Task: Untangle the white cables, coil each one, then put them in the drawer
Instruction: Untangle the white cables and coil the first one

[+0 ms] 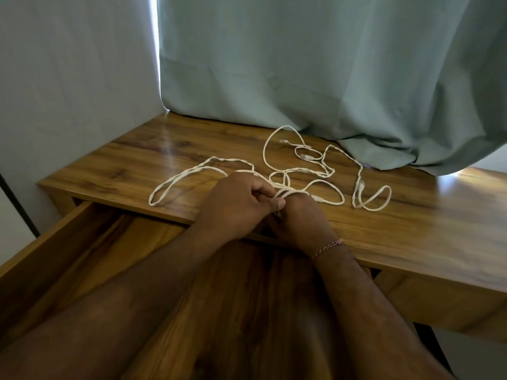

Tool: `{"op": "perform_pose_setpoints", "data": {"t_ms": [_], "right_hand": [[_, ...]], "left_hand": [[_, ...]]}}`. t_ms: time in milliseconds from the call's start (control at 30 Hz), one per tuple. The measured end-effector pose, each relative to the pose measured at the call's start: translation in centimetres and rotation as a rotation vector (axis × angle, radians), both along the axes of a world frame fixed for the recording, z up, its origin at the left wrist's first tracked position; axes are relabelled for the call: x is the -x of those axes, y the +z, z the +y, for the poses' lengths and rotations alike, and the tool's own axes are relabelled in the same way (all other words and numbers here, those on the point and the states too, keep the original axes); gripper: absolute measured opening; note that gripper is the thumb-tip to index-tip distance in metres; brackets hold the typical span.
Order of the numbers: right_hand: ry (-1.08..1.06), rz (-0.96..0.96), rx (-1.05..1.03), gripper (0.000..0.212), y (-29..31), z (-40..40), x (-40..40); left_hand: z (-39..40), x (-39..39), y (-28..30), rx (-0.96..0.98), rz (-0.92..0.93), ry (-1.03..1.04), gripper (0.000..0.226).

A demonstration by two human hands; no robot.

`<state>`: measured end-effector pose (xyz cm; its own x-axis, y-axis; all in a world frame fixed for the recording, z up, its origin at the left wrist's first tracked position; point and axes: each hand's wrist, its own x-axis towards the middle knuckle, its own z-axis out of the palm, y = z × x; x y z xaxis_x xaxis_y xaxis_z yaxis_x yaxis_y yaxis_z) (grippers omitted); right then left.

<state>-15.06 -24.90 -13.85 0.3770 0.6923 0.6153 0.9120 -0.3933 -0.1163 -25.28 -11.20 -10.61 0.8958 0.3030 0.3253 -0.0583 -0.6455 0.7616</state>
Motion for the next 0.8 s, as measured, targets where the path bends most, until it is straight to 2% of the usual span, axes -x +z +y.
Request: {"op": "perform_pose_setpoints", "data": {"t_ms": [167,267,333,467,600,700,800], "right_hand": [[-0.002,0.041,0.086,0.017,0.1,0.0,-0.1],[0.005,0.018,0.023,0.024,-0.1,0.4,0.4],[0.032,0.072,-0.019,0.029,-0.2,0.7,0.9],[0.052,0.147,0.005,0.021,-0.2,0.5,0.8],[0.059,0.050,0.083,0.016,0.2,0.7,1.1],[0.045,0.086,0.052,0.021,0.1,1.2,1.7],[0.011,0.072,-0.072,0.026,0.1,1.7,2.8]], "left_hand": [[0.3,-0.1,-0.1,0.129,0.002,-0.032,0.005],[0.5,-0.3,-0.2,0.273,-0.019,-0.033,0.005],[0.6,-0.3,-0.4,0.308,-0.049,-0.009,0.006],[0.9,-0.1,-0.2,0.115,-0.066,-0.017,0.005],[0.8,0.2,0.5,-0.117,0.000,0.001,0.008],[0.9,0.3,0.5,-0.085,-0.021,0.088,0.017],[1.8,0.2,0.5,-0.033,-0.052,0.164,0.029]]}}
